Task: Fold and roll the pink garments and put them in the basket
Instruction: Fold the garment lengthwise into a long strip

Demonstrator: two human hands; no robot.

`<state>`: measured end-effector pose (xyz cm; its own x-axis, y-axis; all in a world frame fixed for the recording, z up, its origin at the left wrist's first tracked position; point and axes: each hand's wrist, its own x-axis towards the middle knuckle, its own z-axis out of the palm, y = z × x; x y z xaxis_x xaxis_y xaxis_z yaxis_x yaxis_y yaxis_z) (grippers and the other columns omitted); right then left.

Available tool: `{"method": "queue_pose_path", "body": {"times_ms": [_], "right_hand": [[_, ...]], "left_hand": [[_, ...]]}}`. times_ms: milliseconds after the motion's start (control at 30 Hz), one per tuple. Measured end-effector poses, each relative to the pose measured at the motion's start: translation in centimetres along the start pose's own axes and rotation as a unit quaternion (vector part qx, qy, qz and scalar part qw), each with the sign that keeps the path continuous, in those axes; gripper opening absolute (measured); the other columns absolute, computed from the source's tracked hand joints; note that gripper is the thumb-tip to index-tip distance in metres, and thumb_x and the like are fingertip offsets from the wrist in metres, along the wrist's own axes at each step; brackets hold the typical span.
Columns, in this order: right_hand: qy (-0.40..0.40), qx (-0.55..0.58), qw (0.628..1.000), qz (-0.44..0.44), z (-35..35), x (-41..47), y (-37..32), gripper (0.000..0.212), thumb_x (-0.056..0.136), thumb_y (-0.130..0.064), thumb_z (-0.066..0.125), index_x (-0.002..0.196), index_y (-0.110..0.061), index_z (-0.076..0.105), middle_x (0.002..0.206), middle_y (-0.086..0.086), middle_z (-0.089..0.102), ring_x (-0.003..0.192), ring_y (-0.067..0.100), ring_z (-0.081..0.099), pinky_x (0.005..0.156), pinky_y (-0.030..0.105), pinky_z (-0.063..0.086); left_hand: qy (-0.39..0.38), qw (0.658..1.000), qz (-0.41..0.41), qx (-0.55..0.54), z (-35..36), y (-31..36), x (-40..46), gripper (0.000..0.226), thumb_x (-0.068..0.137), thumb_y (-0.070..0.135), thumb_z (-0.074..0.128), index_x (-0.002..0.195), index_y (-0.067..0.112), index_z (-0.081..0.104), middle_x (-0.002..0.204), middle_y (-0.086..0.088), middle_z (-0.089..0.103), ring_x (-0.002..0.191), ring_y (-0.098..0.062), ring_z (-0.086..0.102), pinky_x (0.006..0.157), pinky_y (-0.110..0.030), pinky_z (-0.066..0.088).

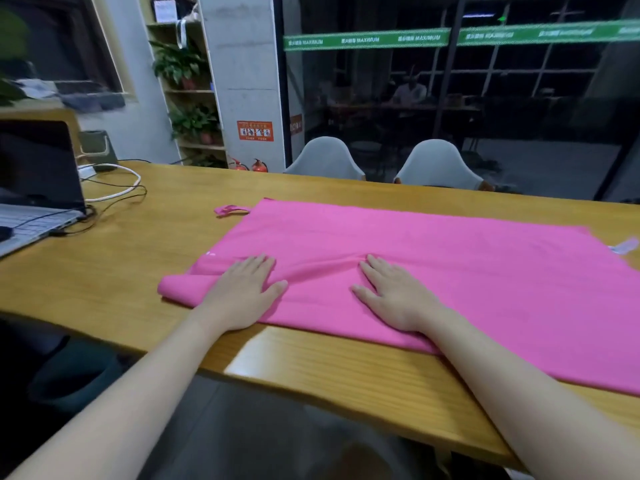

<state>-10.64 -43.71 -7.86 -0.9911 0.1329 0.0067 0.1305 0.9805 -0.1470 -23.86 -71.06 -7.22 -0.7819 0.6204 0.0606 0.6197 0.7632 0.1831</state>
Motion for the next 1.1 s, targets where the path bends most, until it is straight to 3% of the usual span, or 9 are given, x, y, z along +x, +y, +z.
{"method": "queue_pose_path", "body": {"times_ms": [100,267,367,433,500,667,767,933,1100], "right_hand": [[-0.007,0.002,1.0,-0.014,-0.2,-1.8,-0.1,0.102,0.081,-0.081,0.002,0.164,-0.022,0.01,0.171,-0.002,0.0,0.157,0.01,-0.001,0.125,0.026,-0.004],[-0.003,0.019,0.999,-0.044,-0.4,-5.6,-0.3,0.088,0.089,-0.079,0.006,0.163,-0.03,0.01,0.167,-0.016,-0.001,0.153,-0.002,-0.003,0.118,0.015,-0.01],[0.047,0.025,0.997,-0.052,-0.6,-5.6,-0.6,0.085,0.09,-0.074,0.015,0.156,-0.026,0.038,0.163,-0.01,0.03,0.151,0.01,0.028,0.124,0.029,0.019],[0.121,-0.002,0.99,-0.066,-1.0,-4.2,-0.8,0.063,0.097,-0.059,0.031,0.138,-0.018,0.057,0.141,0.001,0.058,0.129,0.023,0.055,0.108,0.042,0.044],[0.171,-0.017,0.982,-0.078,-1.5,-2.1,-0.8,0.039,0.1,-0.041,0.046,0.124,-0.015,0.062,0.121,0.005,0.064,0.111,0.03,0.062,0.092,0.047,0.05],[0.075,0.03,0.994,-0.075,-3.1,2.1,0.0,0.007,0.097,-0.03,0.064,0.097,-0.023,0.064,0.093,-0.003,0.065,0.089,0.025,0.061,0.082,0.039,0.047],[0.042,0.12,0.99,-0.063,-3.8,2.8,0.7,0.016,0.099,-0.021,0.063,0.085,-0.024,0.056,0.082,-0.005,0.062,0.074,0.015,0.054,0.074,0.035,0.044],[0.04,0.182,0.98,-0.07,-5.0,4.1,1.6,0.018,0.101,-0.022,0.06,0.084,-0.021,0.054,0.075,-0.008,0.056,0.061,0.003,0.045,0.061,0.021,0.04],[0.09,0.16,0.981,-0.057,-2.4,4.9,2.4,0.018,0.099,-0.03,0.061,0.083,-0.028,0.054,0.075,-0.01,0.06,0.07,0.01,0.054,0.069,0.04,0.048]], "left_hand": [[0.016,1.0,-0.009,0.008,0.5,0.8,-2.0,0.092,0.09,0.076,0.01,0.163,0.02,0.015,0.17,-0.003,0.012,0.157,-0.017,0.008,0.127,-0.034,0.003],[-0.003,1.0,0.0,-0.015,0.9,1.8,-6.5,0.082,0.097,0.072,0.013,0.164,0.025,0.011,0.171,0.0,0.005,0.157,-0.014,0.0,0.127,-0.034,-0.002],[-0.003,0.995,0.02,-0.093,-0.7,0.9,-6.5,0.057,0.107,0.053,0.028,0.156,0.024,0.038,0.165,0.001,0.031,0.154,-0.016,0.021,0.126,-0.033,0.014],[0.032,0.992,0.028,-0.123,-2.1,-0.6,-5.5,0.038,0.106,0.044,0.038,0.125,0.024,0.066,0.132,0.003,0.065,0.129,-0.02,0.055,0.11,-0.039,0.04],[0.059,0.99,0.033,-0.121,-2.8,-2.1,-4.4,0.017,0.099,0.037,0.058,0.104,0.026,0.07,0.103,0.01,0.07,0.101,-0.016,0.064,0.092,-0.04,0.05],[0.016,0.987,0.04,-0.152,-3.6,-3.5,-2.3,0.017,0.089,0.031,0.077,0.085,0.026,0.062,0.081,0.009,0.062,0.077,-0.008,0.056,0.073,-0.031,0.043],[0.033,0.982,0.045,-0.18,-4.5,-4.5,-1.3,0.018,0.093,0.026,0.072,0.079,0.023,0.06,0.072,0.006,0.06,0.066,-0.005,0.051,0.066,-0.026,0.038],[0.114,0.977,0.065,-0.166,-6.5,-5.8,2.1,0.02,0.096,0.035,0.066,0.082,0.024,0.058,0.071,0.006,0.055,0.066,-0.002,0.05,0.064,-0.019,0.04],[0.059,0.996,0.062,-0.008,-4.1,-7.3,5.8,0.02,0.095,0.051,0.053,0.099,0.032,0.056,0.099,0.004,0.061,0.099,-0.022,0.057,0.09,-0.043,0.046]]}}
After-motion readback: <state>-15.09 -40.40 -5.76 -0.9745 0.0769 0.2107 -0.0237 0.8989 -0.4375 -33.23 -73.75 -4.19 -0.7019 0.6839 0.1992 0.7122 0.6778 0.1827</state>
